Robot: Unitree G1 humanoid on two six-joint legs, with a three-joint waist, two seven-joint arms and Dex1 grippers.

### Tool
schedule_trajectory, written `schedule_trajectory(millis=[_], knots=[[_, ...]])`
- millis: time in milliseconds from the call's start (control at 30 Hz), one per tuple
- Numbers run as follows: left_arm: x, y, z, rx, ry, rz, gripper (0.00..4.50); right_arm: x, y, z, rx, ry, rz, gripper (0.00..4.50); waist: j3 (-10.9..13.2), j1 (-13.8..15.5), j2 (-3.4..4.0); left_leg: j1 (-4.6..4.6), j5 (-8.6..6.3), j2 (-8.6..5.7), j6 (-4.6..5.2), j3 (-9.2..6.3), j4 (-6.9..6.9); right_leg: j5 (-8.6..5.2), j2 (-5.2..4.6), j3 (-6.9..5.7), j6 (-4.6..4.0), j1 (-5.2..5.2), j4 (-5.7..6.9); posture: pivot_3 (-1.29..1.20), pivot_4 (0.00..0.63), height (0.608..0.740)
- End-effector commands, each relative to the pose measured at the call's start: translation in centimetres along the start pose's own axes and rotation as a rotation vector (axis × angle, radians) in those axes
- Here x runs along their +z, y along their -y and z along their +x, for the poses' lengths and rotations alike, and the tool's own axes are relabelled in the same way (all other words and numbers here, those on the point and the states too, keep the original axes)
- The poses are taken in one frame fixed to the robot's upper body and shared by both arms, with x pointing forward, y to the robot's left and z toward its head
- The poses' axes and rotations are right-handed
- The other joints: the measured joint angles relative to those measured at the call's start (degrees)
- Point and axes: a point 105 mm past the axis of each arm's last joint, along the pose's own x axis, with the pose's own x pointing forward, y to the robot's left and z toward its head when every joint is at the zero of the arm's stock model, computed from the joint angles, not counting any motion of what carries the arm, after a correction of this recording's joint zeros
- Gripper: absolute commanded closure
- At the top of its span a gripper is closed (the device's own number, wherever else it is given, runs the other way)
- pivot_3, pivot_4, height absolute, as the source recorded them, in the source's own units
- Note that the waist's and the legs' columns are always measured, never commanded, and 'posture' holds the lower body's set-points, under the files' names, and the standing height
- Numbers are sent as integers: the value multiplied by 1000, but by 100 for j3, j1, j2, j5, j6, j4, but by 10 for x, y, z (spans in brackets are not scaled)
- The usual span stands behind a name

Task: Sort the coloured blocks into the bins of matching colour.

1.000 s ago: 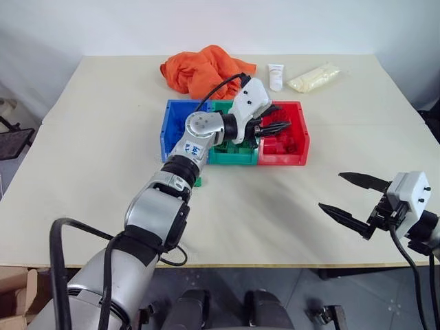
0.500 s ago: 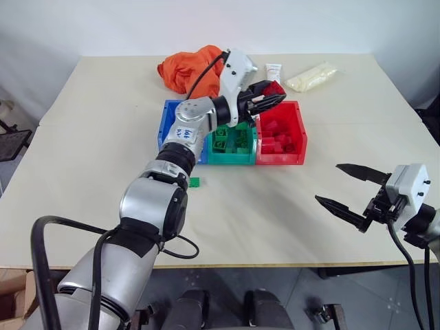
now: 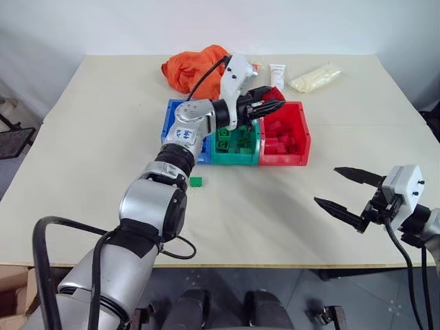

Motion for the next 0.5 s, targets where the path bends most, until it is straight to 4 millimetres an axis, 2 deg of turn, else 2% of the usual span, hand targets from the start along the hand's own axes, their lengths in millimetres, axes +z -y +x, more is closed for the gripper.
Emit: schedule_trajectory(millis=[33, 100, 167, 400, 433, 500], knots=[[8, 10, 18, -11, -27, 58, 3014, 14, -1, -8, -46, 41, -47, 0, 0, -1, 0, 0, 0, 0, 0, 1, 0, 0, 0, 2, 0, 0, 0, 0, 150, 740], [-1, 12, 26, 29, -85, 79, 3014, 13, -4, -10, -56, 42, -43, 0, 0, -4, -1, 1, 0, 0, 0, 3, 0, 0, 0, 4, 0, 1, 0, 0, 150, 740], [-5, 12, 31, 68, -110, 84, 2259, 13, -6, -11, -64, 41, -41, 0, 0, -4, -1, 1, 0, 0, 0, 4, -1, 0, 0, 7, 0, 0, 0, 0, 150, 740], [-3, 14, 39, 105, -106, 99, 195, 15, -7, -14, -79, 37, -45, 0, 0, -12, -1, 2, 0, 2, 0, 8, -4, 0, 3, 12, 0, -4, 1, 0, 150, 740], [-2, 14, 39, 101, -102, 107, 17, 15, -7, -14, -80, 36, -45, 0, 0, -11, -1, 2, 0, 2, 0, 9, -3, 0, 3, 12, 0, -4, 1, 0, 150, 740], [2, 14, 37, 89, -85, 121, 17, 16, -6, -14, -78, 36, -47, 0, 0, -10, -1, 3, 0, 2, 0, 9, -3, 0, 3, 13, 0, -4, 1, 0, 150, 740]])
